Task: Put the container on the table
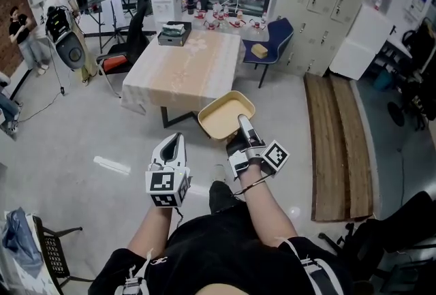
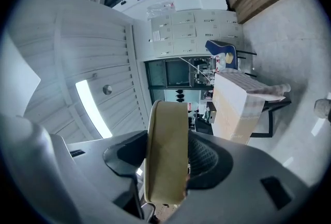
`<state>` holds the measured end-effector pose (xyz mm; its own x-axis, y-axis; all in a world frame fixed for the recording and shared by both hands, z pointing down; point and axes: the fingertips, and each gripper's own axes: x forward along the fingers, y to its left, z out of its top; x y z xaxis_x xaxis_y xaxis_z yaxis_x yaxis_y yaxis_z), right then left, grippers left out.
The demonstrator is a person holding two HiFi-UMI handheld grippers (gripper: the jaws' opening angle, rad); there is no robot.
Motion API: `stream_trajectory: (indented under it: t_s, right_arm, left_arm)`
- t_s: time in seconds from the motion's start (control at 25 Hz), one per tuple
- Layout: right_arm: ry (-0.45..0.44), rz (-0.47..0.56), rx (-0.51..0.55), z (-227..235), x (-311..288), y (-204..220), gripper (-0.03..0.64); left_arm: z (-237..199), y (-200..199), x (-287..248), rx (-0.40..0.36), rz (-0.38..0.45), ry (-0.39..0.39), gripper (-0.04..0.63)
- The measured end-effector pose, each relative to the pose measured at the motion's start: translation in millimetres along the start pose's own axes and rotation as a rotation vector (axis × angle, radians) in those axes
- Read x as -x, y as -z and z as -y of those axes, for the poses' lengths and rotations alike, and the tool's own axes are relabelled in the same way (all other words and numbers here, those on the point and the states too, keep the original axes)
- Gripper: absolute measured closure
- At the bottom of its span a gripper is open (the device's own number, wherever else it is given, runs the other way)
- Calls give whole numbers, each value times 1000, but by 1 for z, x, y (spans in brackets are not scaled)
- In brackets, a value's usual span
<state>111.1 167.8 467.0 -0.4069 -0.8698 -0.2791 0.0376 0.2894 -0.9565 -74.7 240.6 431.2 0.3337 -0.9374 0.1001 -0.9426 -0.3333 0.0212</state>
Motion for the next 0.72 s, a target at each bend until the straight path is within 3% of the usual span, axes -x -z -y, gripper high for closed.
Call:
stream_trajectory:
  t_s: [0.36,0.72]
  right_arm:
    - [-3,-27,-25,41,-78,-32,373]
    - [4,-65,-65,102,-232,-94,373]
  left_arm:
    - [-29,0,-75,-21,12,-26,582]
    - [-93,-11,-234,-17,-3,-94,583]
